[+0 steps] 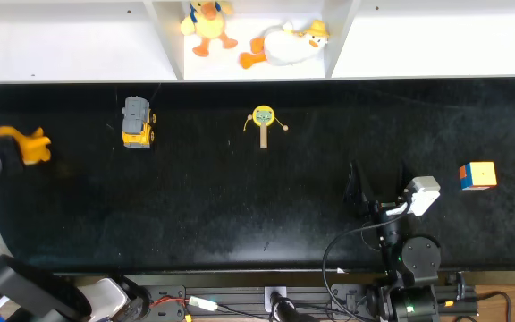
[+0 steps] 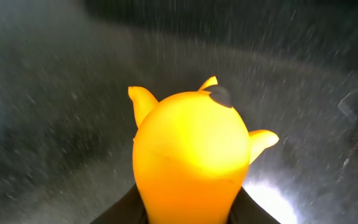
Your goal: Store Toys
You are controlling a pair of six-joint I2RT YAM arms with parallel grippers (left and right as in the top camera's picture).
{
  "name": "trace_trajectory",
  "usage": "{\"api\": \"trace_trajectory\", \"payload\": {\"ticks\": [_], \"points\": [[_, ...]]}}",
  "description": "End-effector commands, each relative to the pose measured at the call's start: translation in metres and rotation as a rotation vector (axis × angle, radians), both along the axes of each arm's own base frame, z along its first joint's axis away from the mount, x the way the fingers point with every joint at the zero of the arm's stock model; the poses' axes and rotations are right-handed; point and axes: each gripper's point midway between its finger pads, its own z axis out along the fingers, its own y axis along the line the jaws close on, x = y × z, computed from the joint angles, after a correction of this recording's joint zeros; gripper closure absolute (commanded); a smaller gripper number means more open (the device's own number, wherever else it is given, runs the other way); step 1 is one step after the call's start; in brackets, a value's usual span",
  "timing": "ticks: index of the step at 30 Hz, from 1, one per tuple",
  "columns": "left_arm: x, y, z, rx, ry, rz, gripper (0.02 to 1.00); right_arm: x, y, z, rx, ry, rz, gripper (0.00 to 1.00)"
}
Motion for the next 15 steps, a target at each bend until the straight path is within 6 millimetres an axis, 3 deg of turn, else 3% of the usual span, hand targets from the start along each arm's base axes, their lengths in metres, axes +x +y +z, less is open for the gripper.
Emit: {"api": "trace_trajectory", "payload": {"ticks": [1,8,12,15], "points": [[0.035,-0.018,0.071,0.068,-0.171,-0.088,0.792,0.000,0.001,-0.003,0.004,0.000,0.001,0.005],[0.080,-0.054,0.104,0.127,-0.287,-0.213,0.836,0.000,0.001,-0.003,0.004,0.000,0.001,0.005],[0.099,-0.065,0.107,0.125,-0.330,-0.235,0.840,0.000,0.001,-0.004,0.004,0.001,0.001,0.005],[0.110,-0.067,0.097,0.104,-0.331,-0.237,0.849,0.000,0.001,-0.003,0.004,0.000,0.001,0.005]]}}
